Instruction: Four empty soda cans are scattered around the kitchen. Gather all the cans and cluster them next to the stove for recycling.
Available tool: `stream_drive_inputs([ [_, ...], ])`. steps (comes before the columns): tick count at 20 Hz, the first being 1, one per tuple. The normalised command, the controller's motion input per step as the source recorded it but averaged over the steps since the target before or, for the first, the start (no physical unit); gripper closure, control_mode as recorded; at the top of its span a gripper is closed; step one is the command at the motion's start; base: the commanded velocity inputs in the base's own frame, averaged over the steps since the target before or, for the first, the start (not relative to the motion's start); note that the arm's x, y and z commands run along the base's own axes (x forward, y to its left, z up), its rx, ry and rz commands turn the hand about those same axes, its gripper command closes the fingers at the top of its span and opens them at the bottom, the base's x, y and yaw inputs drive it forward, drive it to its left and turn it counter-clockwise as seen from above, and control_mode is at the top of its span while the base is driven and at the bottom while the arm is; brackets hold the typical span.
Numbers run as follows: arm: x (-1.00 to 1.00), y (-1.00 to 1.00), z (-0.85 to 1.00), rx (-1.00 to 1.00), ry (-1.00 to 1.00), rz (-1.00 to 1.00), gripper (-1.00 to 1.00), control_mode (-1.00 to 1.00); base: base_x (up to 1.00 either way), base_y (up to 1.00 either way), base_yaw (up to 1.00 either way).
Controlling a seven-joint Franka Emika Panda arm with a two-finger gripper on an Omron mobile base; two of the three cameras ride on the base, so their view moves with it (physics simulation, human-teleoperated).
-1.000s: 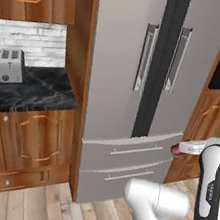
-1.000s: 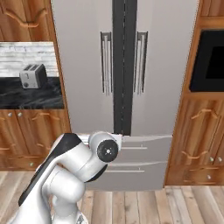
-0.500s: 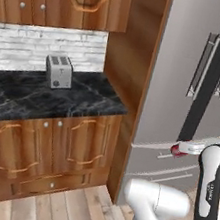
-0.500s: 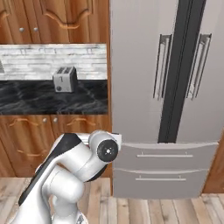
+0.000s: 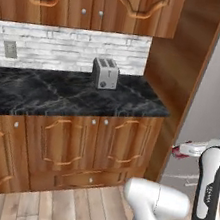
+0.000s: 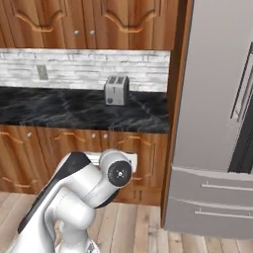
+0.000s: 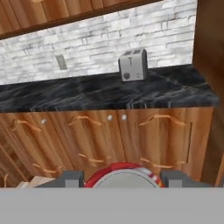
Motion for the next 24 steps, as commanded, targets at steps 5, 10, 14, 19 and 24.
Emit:
stream_drive_inputs([
  [5, 0.00, 0.00, 0.00, 0.00, 0.00, 0.00, 1.00, 1.00, -0.11, 0.02, 0.42],
  [10, 0.00, 0.00, 0.00, 0.00, 0.00, 0.00, 1.00, 1.00, -0.05, 0.00, 0.46],
  [14, 0.00, 0.00, 0.00, 0.00, 0.00, 0.00, 1.00, 1.00, -0.05, 0.00, 0.45],
  [19, 0.00, 0.00, 0.00, 0.00, 0.00, 0.00, 1.00, 1.00, -0.05, 0.00, 0.45],
  [24, 0.00, 0.00, 0.00, 0.00, 0.00, 0.00, 1.00, 1.00, -0.07, 0.00, 0.44],
])
